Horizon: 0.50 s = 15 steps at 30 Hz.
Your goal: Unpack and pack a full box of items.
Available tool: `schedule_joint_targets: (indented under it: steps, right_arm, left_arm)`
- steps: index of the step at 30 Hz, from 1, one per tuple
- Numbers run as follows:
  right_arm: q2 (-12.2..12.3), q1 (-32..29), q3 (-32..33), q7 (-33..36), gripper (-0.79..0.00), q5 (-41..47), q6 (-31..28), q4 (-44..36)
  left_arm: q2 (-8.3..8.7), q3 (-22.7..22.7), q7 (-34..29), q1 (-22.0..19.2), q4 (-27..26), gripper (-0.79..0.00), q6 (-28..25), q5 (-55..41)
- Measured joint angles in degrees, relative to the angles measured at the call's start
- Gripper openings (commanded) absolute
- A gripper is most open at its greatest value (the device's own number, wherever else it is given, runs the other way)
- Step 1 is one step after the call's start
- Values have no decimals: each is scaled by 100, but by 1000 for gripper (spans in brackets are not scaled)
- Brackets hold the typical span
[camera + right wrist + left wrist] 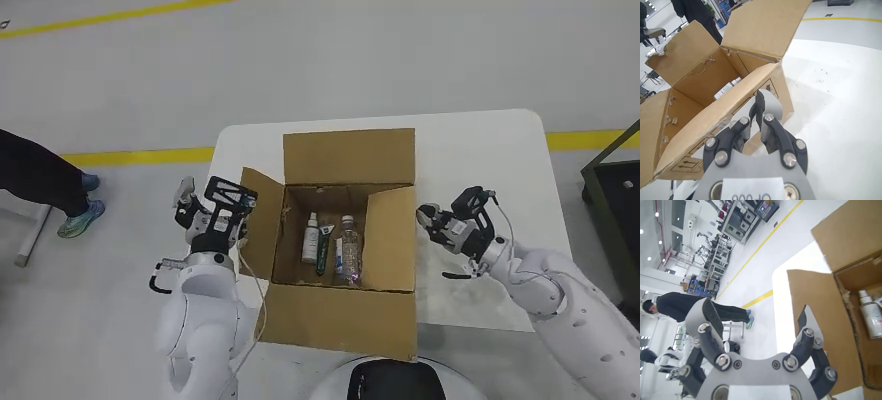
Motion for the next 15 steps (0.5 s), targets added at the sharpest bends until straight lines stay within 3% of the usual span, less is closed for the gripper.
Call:
schedule_joint_targets:
  steps: [8,15]
  right_arm:
    - [52,-304,345,-283,-785,-188,40,-192]
    - [162,-1248,1080,-528,-785,-229,13,-935]
  left_arm:
    - [-60,268,73,-96,-297,0,-443,-1904]
    - [-121,738,-246,-234,271,0,-725,-4123]
